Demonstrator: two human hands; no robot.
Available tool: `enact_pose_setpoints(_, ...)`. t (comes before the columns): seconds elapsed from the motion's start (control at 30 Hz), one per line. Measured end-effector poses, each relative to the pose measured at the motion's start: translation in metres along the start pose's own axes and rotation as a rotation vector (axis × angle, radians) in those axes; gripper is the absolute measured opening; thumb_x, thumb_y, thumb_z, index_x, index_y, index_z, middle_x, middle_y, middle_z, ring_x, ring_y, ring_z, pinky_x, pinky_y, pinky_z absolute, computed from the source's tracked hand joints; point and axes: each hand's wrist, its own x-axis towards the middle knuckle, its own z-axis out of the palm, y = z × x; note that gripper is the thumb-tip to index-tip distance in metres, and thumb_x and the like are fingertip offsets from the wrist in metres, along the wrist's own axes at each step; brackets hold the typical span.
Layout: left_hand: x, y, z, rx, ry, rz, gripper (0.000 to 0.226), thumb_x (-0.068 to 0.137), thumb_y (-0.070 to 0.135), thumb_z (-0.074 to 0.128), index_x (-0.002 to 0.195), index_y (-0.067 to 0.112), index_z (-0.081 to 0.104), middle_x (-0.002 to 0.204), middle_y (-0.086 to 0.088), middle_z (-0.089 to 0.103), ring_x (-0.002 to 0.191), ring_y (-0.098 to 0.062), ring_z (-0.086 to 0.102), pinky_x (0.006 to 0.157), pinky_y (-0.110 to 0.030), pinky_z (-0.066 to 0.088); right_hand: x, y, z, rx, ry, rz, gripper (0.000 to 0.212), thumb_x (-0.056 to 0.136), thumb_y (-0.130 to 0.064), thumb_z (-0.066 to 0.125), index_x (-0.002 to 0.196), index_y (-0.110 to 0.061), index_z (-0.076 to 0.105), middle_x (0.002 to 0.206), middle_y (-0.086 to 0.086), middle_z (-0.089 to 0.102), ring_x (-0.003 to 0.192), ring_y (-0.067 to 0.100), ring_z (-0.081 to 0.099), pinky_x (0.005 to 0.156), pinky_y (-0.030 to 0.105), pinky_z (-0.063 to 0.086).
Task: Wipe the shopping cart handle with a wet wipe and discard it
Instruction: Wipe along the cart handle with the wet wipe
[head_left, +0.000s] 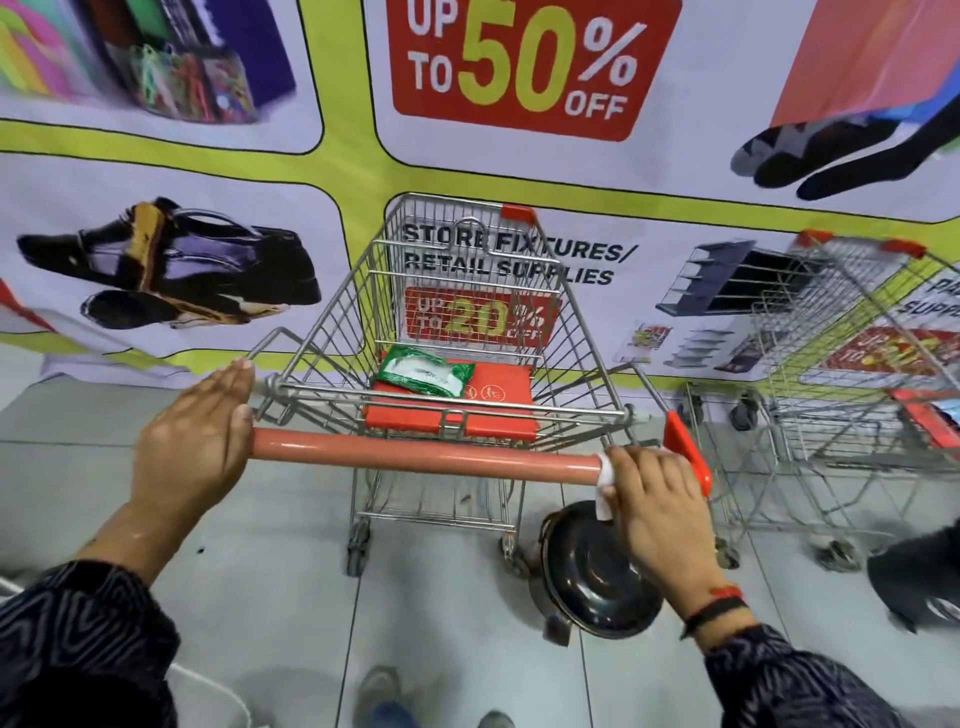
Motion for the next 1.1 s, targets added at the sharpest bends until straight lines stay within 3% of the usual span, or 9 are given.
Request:
enact_pose_setpoints(0.1, -0.001, 0.0, -0.001, -0.038, 0.005, -0.007, 0.052, 0.088, 0.024, 0.02, 0.121, -0.006, 0.047, 0.123, -0.03, 0.054, 0.111, -0.043, 0.055, 0.097, -0.049, 0.038, 0.006, -0.042, -0.001, 0.022, 0.069, 0.068, 0.041, 0.086, -0.031, 0.034, 0.106, -0.004, 0.058, 0.087, 0.017, 0.068, 0.083, 0.034, 0.058, 0.084, 0.04, 0.031)
enact_pose_setpoints(0.27, -0.002, -0.004, -0.004, -0.158, 0.017, -0.004, 0.054, 0.087, 0.025, 0.019, 0.124, -0.002, 0.047, 0.124, -0.025, 0.055, 0.113, -0.039, 0.054, 0.093, -0.046, 0.041, 0.026, -0.114, 0.01, 0.067, 0.106, -0.076, 0.038, 0.083, -0.03, 0.039, 0.113, -0.011, 0.052, 0.095, 0.01, 0.071, 0.093, 0.024, 0.041, 0.088, 0.04, 0.031)
enact_pose_setpoints(0.4, -0.002, -0.01, -0.003, -0.248, 0.018, 0.004, 0.054, 0.086, 0.026, 0.018, 0.124, 0.002, 0.048, 0.125, -0.022, 0.056, 0.114, -0.036, 0.053, 0.092, -0.045, 0.042, 0.013, -0.058, 0.005, -0.037, -0.003, -0.124, 0.044, 0.081, -0.026, 0.039, 0.118, -0.008, 0.055, 0.097, 0.014, 0.071, 0.093, 0.027, 0.044, 0.086, 0.037, 0.032)
enact_pose_setpoints(0.53, -0.001, -0.011, 0.0, -0.351, 0.044, -0.028, 0.054, 0.087, 0.028, 0.017, 0.122, 0.004, 0.051, 0.125, -0.02, 0.056, 0.117, -0.029, 0.049, 0.095, -0.033, 0.038, -0.003, 0.002, -0.008, -0.064, -0.066, 0.016, 0.042, 0.077, -0.022, 0.039, 0.115, -0.006, 0.048, 0.094, 0.021, 0.067, 0.09, 0.033, 0.051, 0.084, 0.04, 0.033)
enact_pose_setpoints(0.7, 0.0, -0.011, -0.001, -0.498, 0.086, -0.028, 0.053, 0.087, 0.026, 0.019, 0.119, 0.001, 0.054, 0.124, -0.019, 0.056, 0.118, -0.022, 0.043, 0.098, -0.023, 0.029, 0.009, -0.035, -0.006, -0.039, -0.05, -0.031, 0.037, 0.084, -0.023, 0.035, 0.116, -0.006, 0.045, 0.089, 0.02, 0.068, 0.082, 0.033, 0.054, 0.08, 0.039, 0.032)
enact_pose_setpoints(0.83, -0.001, -0.013, 0.0, -0.604, 0.099, -0.037, 0.052, 0.087, 0.026, 0.02, 0.119, 0.003, 0.053, 0.125, -0.005, 0.049, 0.119, -0.019, 0.044, 0.103, -0.009, 0.023, 0.033, -0.103, -0.001, -0.024, -0.003, -0.182, 0.051, 0.099, -0.033, 0.005, 0.11, -0.007, 0.047, 0.081, 0.014, 0.069, 0.069, 0.033, 0.062, 0.076, 0.038, 0.031)
enact_pose_setpoints(0.93, -0.001, -0.019, 0.0, -0.661, 0.105, -0.043, 0.052, 0.087, 0.027, 0.02, 0.12, 0.004, 0.052, 0.125, -0.003, 0.049, 0.12, -0.017, 0.045, 0.103, -0.019, 0.029, 0.047, -0.14, -0.002, -0.011, -0.028, -0.257, 0.057, 0.099, -0.034, 0.002, 0.107, -0.006, 0.051, 0.079, 0.01, 0.069, 0.063, 0.03, 0.064, 0.073, 0.038, 0.042)
enact_pose_setpoints(1.0, 0.0, -0.022, 0.001, -0.688, 0.108, -0.044, 0.052, 0.087, 0.027, 0.02, 0.121, 0.005, 0.052, 0.126, -0.003, 0.05, 0.12, -0.015, 0.046, 0.103, -0.021, 0.03, 0.055, -0.157, -0.005, -0.026, -0.044, -0.301, 0.058, 0.097, -0.039, 0.014, 0.103, -0.004, 0.061, 0.078, 0.009, 0.07, 0.06, 0.027, 0.064, 0.061, 0.031, 0.053)
enact_pose_setpoints(1.1, -0.001, -0.025, 0.003, -0.725, 0.1, -0.039, 0.05, 0.087, 0.028, 0.021, 0.123, 0.008, 0.05, 0.127, -0.002, 0.049, 0.121, -0.013, 0.046, 0.105, -0.016, 0.028, 0.067, -0.189, -0.005, -0.058, -0.019, -0.369, 0.038, 0.08, -0.033, 0.053, 0.097, -0.002, 0.068, 0.076, 0.01, 0.071, 0.057, 0.026, 0.065, 0.053, 0.029, 0.054)
